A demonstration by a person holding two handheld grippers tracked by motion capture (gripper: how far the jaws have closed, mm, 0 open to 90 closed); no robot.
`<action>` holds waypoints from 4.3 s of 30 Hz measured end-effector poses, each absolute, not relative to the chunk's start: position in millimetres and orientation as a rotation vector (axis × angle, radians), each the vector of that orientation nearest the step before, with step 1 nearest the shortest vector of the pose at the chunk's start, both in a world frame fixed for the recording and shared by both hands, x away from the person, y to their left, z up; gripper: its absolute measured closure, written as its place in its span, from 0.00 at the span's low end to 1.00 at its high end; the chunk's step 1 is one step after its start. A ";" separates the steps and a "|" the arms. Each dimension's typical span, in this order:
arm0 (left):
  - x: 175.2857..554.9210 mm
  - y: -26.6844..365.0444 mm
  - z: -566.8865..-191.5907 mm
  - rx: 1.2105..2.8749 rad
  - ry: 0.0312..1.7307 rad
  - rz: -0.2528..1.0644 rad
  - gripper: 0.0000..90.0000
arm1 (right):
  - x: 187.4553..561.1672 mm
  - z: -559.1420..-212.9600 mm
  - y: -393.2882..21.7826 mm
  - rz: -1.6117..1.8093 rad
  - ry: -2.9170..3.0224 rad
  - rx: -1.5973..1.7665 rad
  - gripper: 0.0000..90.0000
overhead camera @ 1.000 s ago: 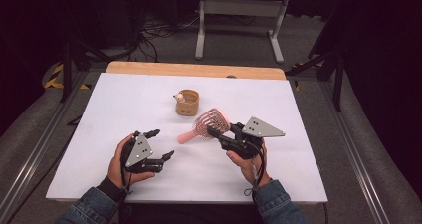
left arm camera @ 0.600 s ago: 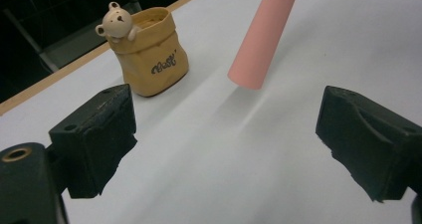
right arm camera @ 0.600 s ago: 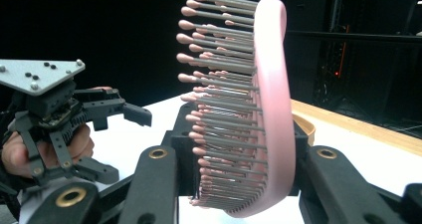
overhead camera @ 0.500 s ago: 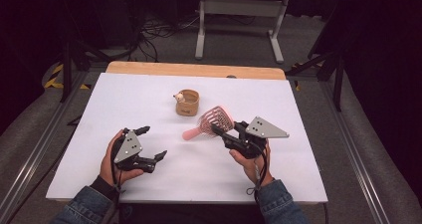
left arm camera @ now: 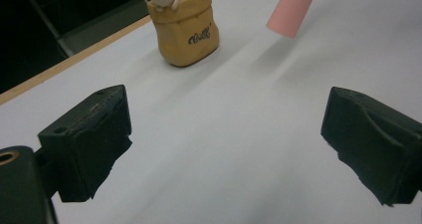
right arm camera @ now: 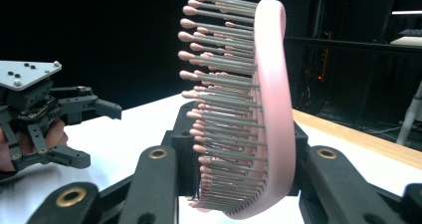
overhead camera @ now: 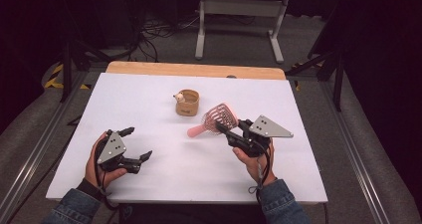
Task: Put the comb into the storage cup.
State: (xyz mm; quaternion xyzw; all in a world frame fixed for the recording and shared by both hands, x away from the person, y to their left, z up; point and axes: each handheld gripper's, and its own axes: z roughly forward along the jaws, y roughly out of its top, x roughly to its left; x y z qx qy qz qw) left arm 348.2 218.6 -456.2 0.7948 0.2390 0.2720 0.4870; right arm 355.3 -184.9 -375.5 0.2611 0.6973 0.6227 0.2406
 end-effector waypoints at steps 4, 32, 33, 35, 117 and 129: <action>345.9 223.9 -457.1 1.925 0.581 0.658 0.07 | 355.6 -375.0 -184.9 1.690 1.908 0.715 0.71; 344.7 236.0 -458.0 1.908 0.603 0.656 0.06 | 372.9 -355.3 -182.5 1.612 1.896 0.723 0.71; 344.6 236.3 -457.9 1.905 0.604 0.655 0.06 | 373.9 -353.5 -182.3 1.613 1.891 0.722 0.71; 344.1 236.7 -457.8 1.906 0.606 0.654 0.06 | 375.7 -349.8 -182.2 1.608 1.891 0.719 0.71; 343.9 238.1 -455.1 1.887 0.581 0.644 0.06 | 472.5 -336.0 -118.6 1.414 1.897 0.768 0.71; 341.8 236.6 -454.1 1.896 0.578 0.661 0.06 | 470.5 -348.6 -112.5 1.423 1.911 0.787 0.71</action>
